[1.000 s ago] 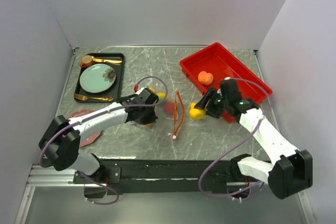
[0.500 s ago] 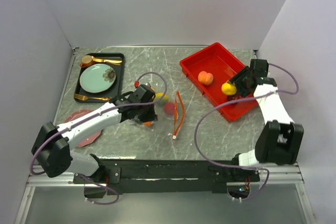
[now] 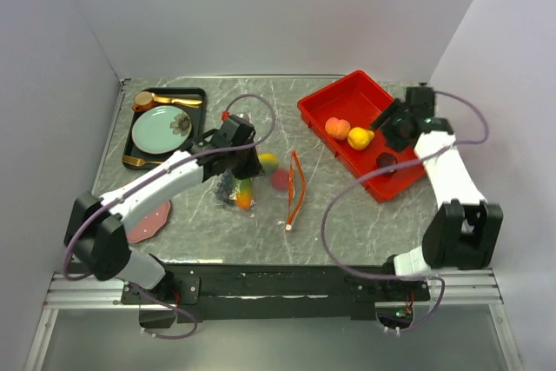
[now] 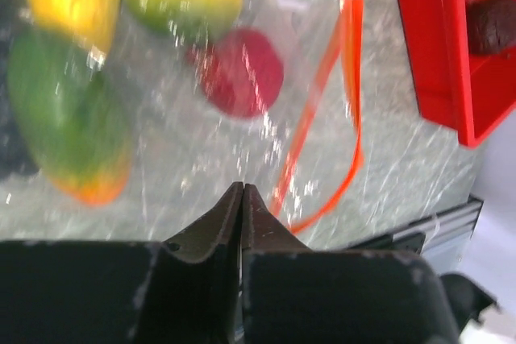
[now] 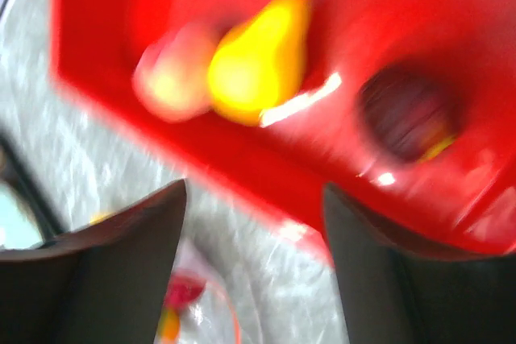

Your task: Open the zip-top bag and remove the fake food

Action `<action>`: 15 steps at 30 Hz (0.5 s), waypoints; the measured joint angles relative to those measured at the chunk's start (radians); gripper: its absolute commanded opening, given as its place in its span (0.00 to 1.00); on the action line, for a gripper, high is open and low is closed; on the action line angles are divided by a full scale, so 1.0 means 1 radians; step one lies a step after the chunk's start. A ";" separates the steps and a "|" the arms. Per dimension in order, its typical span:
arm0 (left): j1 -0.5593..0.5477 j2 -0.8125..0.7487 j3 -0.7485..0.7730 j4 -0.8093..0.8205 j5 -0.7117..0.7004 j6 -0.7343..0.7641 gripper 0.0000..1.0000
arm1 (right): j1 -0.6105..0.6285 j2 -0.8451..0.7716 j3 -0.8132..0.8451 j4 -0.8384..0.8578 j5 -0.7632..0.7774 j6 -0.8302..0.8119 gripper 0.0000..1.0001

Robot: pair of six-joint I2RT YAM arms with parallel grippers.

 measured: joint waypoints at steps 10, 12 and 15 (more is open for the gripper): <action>0.045 0.201 0.070 0.047 0.005 0.018 0.01 | 0.405 -0.098 -0.360 0.159 -0.180 0.244 0.41; 0.046 0.220 0.070 0.056 0.005 0.021 0.01 | 0.419 -0.064 -0.385 0.197 -0.213 0.294 0.41; 0.046 0.237 0.060 0.093 0.005 0.021 0.01 | 0.446 -0.013 -0.381 0.253 -0.239 0.349 0.41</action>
